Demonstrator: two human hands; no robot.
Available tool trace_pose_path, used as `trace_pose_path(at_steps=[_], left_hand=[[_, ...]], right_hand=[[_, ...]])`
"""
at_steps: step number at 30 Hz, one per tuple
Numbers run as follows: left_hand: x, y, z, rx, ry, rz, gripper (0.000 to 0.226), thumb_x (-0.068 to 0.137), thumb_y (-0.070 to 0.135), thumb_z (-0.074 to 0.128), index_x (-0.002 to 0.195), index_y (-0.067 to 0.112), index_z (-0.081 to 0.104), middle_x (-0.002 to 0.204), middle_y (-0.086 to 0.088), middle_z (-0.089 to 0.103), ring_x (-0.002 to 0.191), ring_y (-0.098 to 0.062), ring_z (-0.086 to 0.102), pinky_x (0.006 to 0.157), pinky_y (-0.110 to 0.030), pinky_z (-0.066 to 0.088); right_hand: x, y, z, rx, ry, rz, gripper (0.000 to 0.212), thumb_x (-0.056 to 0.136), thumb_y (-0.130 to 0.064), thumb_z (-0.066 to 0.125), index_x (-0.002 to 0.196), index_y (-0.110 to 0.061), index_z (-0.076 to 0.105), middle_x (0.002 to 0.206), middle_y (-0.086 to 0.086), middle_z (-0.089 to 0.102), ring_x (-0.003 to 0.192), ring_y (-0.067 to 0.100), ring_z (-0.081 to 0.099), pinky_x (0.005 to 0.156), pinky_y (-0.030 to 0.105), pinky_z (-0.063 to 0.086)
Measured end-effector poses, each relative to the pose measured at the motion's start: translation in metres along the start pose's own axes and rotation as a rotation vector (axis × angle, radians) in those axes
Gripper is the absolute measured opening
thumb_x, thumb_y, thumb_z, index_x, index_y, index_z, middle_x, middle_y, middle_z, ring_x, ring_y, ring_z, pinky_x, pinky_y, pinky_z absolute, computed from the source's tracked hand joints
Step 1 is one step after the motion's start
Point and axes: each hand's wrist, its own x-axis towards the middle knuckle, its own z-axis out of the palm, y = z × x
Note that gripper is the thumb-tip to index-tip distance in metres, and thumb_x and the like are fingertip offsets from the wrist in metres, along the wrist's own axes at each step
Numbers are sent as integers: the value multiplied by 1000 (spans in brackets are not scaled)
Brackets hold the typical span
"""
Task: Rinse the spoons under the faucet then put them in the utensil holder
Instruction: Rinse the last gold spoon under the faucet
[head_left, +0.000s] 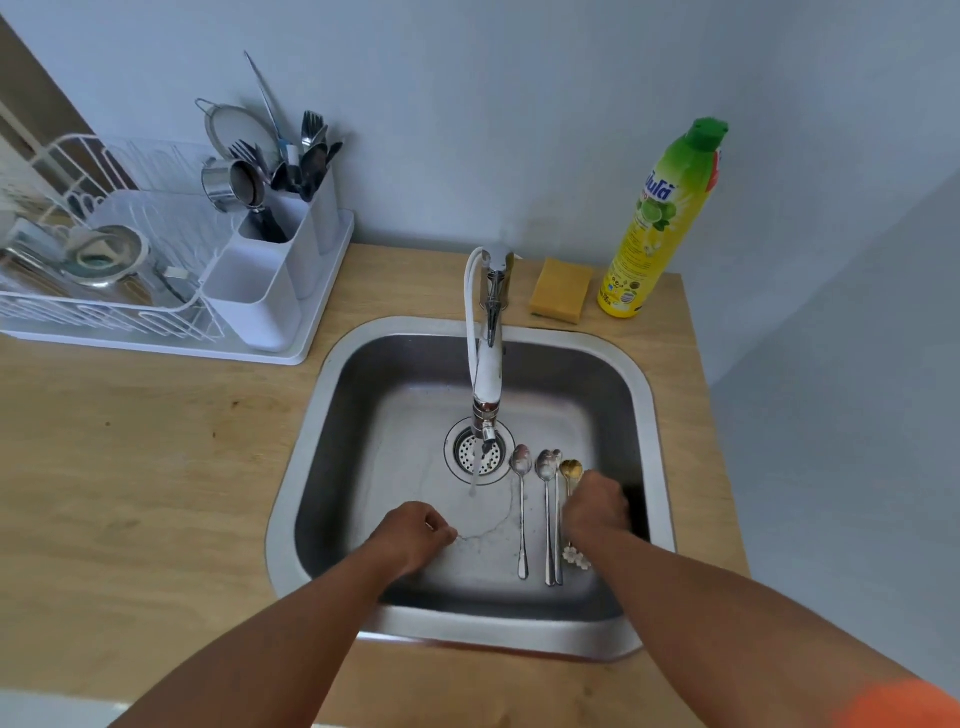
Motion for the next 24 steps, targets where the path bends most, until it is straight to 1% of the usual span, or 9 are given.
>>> trace_pose_path(at_steps=[2, 5, 9, 13, 16, 18, 20, 22, 24], left_hand=[[-2, -5, -5, 44, -11, 7, 22, 92, 47, 70, 101, 27, 73, 109, 3, 73, 98, -16, 66, 88, -31, 52], [-3, -12, -10, 67, -5, 11, 21, 93, 47, 68, 99, 26, 72, 105, 2, 73, 95, -16, 66, 81, -29, 49], [-4, -21, -15, 66, 4, 0, 24, 95, 43, 68, 103, 22, 74, 107, -1, 74, 96, -19, 66, 86, -30, 52], [-5, -27, -21, 29, 36, -13, 20, 96, 40, 69, 102, 21, 72, 111, -3, 72, 99, -20, 65, 85, -28, 50], [-3, -22, -35, -31, 96, -1, 22, 97, 38, 69, 110, 20, 69, 117, -4, 69, 98, -19, 64, 82, -28, 49], [1, -10, -54, -40, 142, 49, 23, 98, 35, 69, 113, 18, 68, 119, -7, 70, 97, -19, 64, 81, -27, 50], [6, 10, -79, -16, 217, 125, 24, 99, 31, 68, 118, 16, 69, 122, -9, 72, 101, -21, 65, 91, -30, 51], [11, 38, -108, 19, 308, 207, 23, 100, 27, 65, 120, 16, 68, 123, -10, 72, 106, -24, 66, 100, -37, 52], [16, 73, -139, 59, 411, 292, 22, 102, 24, 61, 122, 16, 67, 122, -8, 71, 110, -26, 66, 102, -42, 52]], right_hand=[[2, 0, 1, -25, -10, 6, 13, 97, -1, 57, 105, -4, 68, 98, 13, 69, 88, 28, 71, 69, 33, 58], [2, 0, 3, -50, -33, 19, 19, 100, -4, 53, 113, -3, 67, 106, 14, 70, 98, 30, 72, 77, 36, 59], [0, 1, 7, -64, -36, 15, 23, 101, -5, 51, 118, -3, 65, 113, 15, 70, 104, 32, 71, 80, 37, 59], [-3, 6, 10, -76, -21, -39, 24, 99, -4, 49, 121, -3, 59, 116, 16, 69, 107, 34, 70, 84, 40, 59], [-6, 7, 12, -98, -26, -69, 24, 99, -5, 48, 121, -5, 56, 116, 15, 69, 107, 33, 70, 83, 40, 58], [-7, 7, 11, -107, -37, -79, 25, 99, -5, 48, 122, -6, 55, 117, 14, 68, 108, 33, 69, 84, 40, 58], [-6, 8, 10, -103, -45, -86, 26, 98, -4, 48, 123, -6, 55, 118, 14, 68, 109, 32, 69, 85, 39, 58], [-5, 8, 9, -90, -47, -88, 26, 98, -4, 48, 122, -6, 56, 117, 13, 68, 109, 32, 69, 85, 39, 58], [-4, 9, 10, -77, -44, -92, 25, 98, -4, 47, 121, -6, 57, 116, 13, 68, 108, 32, 69, 84, 38, 57]])
